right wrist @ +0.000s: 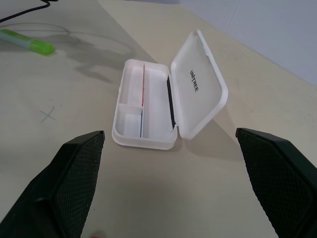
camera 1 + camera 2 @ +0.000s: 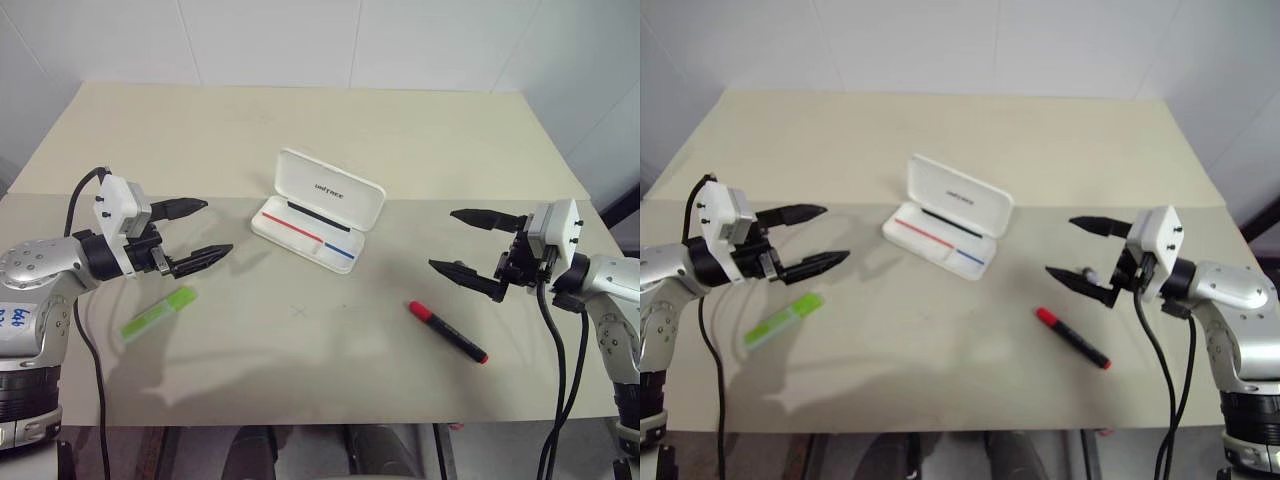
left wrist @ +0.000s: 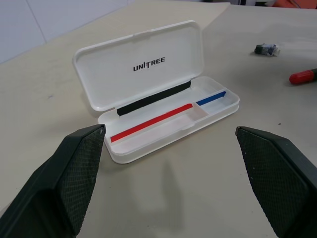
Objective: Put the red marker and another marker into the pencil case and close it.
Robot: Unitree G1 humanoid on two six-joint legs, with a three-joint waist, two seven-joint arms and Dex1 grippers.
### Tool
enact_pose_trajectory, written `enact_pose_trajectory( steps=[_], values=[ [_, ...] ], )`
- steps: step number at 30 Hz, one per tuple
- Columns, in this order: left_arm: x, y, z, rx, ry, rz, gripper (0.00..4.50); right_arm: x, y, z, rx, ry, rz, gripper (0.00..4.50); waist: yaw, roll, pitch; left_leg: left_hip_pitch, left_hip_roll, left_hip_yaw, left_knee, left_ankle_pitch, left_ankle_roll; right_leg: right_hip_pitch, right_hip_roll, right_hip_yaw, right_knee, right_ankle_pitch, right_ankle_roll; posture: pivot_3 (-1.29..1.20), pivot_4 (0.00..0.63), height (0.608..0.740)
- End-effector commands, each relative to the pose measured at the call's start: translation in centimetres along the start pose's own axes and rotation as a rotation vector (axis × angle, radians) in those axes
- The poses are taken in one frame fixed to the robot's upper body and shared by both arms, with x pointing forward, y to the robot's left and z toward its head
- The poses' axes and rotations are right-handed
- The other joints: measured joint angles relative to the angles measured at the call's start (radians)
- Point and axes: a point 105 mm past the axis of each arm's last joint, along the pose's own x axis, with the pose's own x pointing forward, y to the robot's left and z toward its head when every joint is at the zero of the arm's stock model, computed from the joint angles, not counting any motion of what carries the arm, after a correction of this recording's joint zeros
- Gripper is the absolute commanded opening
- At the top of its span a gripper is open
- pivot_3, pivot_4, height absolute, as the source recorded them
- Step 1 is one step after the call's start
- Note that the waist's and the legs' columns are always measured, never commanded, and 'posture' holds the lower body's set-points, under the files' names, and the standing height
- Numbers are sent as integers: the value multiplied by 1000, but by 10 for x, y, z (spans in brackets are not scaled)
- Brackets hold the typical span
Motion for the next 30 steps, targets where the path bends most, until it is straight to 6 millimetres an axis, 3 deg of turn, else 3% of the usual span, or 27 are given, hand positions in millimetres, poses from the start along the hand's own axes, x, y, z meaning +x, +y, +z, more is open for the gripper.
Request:
enact_pose_trajectory(
  steps=[1, 4, 7, 16, 20, 24, 27, 30],
  values=[
    [4, 1, 14, 66, -43, -37, 4475, -2, -5, 15, -61, -31, -18, 4500, 0, 0, 0, 0, 0, 0, 0, 0, 0, 0, 0, 0, 0, 0, 0, 0, 150, 740],
    [8, 3, 16, 88, -44, -60, 4475, -2, -6, 12, -32, -26, -19, 4500, 0, 0, 0, 0, 0, 0, 1, 0, 0, 0, 0, 0, 1, 0, 0, 0, 150, 740],
    [16, 2, 23, 104, -61, -117, 4475, 5, -3, 23, 22, -1, 26, 4500, 1, 0, 0, 0, 0, 0, 2, 0, 0, 0, 0, 0, 2, 0, 0, 0, 150, 740],
    [1, 8, 22, 141, 1, -145, 4475, 60, 35, 33, 77, 109, 213, 4500, -4, 1, 0, -1, 1, 0, 1, 0, 0, -6, 1, 0, 10, -2, -3, 0, 150, 740],
    [-5, 12, 24, 148, 0, -102, 4475, 75, 39, 28, 77, 126, 207, 4500, -1, 1, 0, -4, 1, 2, 2, 0, -1, -11, 1, 1, 12, -2, -3, 0, 150, 740],
    [-6, 9, 24, 145, 0, -104, 4500, 80, 38, 27, 61, 145, 210, 3622, 0, 1, 0, -4, 1, 2, 2, 1, -1, -11, 1, 1, 12, -2, -3, 0, 150, 740],
    [-8, 9, 20, 146, 13, -98, 4500, 86, 36, 24, 42, 165, 215, 2549, 0, 1, 0, -4, 1, 2, 2, 1, -1, -11, 1, 1, 13, -2, -3, 0, 150, 740],
    [-12, 9, 20, 149, 20, -84, 4500, 96, 37, 22, 27, 184, 236, 2549, -4, 1, 0, -4, 1, 2, 2, 1, -1, -12, 1, 1, 13, -2, -3, 0, 150, 740]
  ],
)
